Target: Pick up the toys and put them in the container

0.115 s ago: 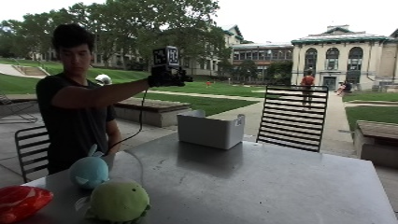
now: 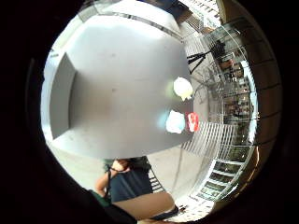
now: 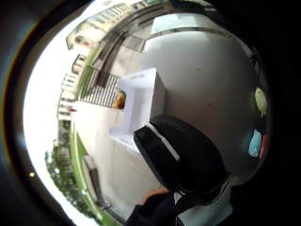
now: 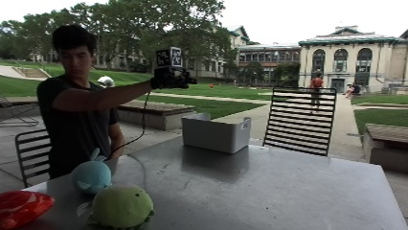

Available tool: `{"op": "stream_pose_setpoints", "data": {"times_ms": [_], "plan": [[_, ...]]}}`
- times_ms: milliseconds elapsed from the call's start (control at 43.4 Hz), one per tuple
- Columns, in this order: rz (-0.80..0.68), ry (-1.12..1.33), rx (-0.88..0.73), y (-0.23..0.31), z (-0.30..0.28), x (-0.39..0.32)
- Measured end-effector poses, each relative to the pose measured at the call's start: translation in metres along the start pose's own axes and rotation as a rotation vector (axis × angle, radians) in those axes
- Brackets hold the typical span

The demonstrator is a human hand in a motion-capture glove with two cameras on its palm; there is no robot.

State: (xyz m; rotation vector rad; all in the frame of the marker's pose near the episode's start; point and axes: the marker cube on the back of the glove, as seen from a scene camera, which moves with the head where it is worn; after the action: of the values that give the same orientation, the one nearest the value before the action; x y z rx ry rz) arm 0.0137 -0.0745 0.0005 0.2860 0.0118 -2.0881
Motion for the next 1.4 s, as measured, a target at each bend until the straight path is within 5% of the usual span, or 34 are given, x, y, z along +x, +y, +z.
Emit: {"op": "stream_pose_setpoints", "data": {"times_ms": [322,760,1151,1405], "plan": [[0.002,0.042,-0.019,0.015,-0.016,0.041],[0.059,0.052,0.039,0.071,-0.039,0.225],[0.145,-0.010,-0.034,0.108,0.080,0.348],[0.219,-0.036,-0.228,0.120,0.168,0.388]]}}
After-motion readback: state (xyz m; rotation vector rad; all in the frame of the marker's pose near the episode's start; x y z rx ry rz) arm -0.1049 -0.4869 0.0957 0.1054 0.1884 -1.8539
